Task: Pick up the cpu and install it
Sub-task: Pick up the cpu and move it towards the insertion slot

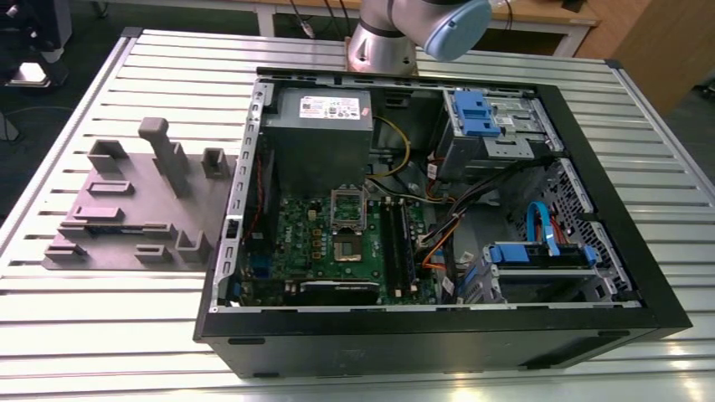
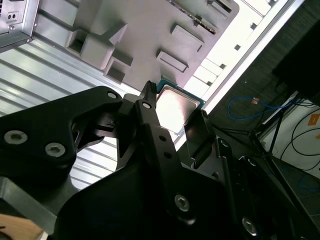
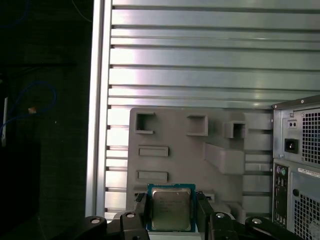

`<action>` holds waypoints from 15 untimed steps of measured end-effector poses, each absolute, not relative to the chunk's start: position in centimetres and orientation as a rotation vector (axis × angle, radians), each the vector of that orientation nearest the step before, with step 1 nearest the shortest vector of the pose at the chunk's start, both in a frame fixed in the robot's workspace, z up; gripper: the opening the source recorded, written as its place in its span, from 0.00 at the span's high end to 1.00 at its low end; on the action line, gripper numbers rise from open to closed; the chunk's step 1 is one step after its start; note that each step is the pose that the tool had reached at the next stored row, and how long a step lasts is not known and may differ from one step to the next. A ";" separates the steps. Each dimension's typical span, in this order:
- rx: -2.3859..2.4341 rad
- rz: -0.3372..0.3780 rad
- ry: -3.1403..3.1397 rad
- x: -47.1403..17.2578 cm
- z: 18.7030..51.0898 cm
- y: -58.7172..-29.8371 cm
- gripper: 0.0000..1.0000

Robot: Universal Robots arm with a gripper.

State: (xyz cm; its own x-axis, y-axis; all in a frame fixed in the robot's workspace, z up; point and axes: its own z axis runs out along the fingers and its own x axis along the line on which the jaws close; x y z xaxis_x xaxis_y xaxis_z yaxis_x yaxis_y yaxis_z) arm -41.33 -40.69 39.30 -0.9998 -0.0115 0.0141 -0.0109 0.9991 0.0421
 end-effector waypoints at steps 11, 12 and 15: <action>0.018 -0.066 -3.127 -40.7 39.3 -40.7 0.53; 0.018 -0.066 -3.127 -40.7 39.3 -40.7 0.53; 0.018 -0.066 -3.127 -40.5 39.3 -40.7 0.53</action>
